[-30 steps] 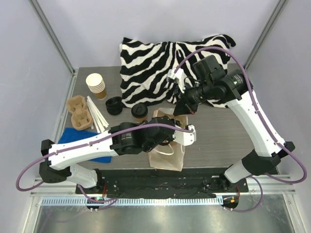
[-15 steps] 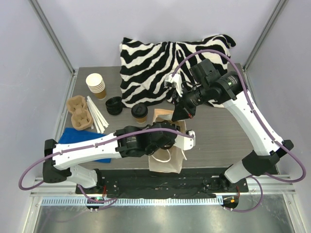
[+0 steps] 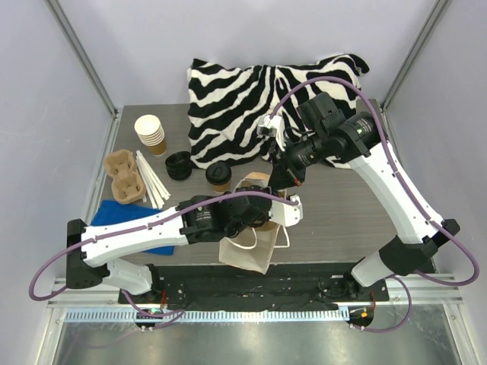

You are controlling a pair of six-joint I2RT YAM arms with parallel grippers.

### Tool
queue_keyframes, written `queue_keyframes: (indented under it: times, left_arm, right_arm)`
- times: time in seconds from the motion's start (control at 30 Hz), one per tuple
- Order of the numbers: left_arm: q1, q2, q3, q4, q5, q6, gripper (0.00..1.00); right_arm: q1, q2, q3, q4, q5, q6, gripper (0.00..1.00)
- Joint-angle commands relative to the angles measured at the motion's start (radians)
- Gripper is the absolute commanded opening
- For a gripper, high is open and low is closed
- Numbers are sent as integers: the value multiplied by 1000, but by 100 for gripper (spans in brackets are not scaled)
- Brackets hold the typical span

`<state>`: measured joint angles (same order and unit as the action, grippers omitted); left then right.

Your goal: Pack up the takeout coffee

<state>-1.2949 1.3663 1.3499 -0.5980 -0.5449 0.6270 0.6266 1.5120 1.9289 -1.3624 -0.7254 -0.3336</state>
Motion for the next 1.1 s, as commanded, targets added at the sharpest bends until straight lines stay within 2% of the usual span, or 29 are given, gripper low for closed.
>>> queue_keyframes:
  times: [0.0, 0.13, 0.4, 0.57, 0.77, 0.93, 1.07]
  left_arm:
    - [6, -24, -35, 60, 20, -58, 0]
    - [6, -3, -54, 12, 55, -99, 0]
    - [8, -1, -112, 26, 76, -101, 0]
    - [16, 10, -104, 3, 72, -122, 8]
    - [45, 40, -66, -54, 71, -161, 10]
    - [48, 11, -31, -65, 121, -167, 35]
    - [46, -4, 32, -89, 160, -164, 42]
  right_arm:
    - [8, -30, 4, -58, -101, 27, 1]
    - [8, -27, 1, -81, -111, -13, 1]
    - [8, -9, 7, -113, -98, -99, 1]
    - [8, 1, 18, -109, -85, -101, 1]
    - [8, 1, 7, -95, -42, -81, 1]
    - [8, -4, -2, -87, -32, -71, 1]
    - [8, -4, -8, -89, -26, -74, 1]
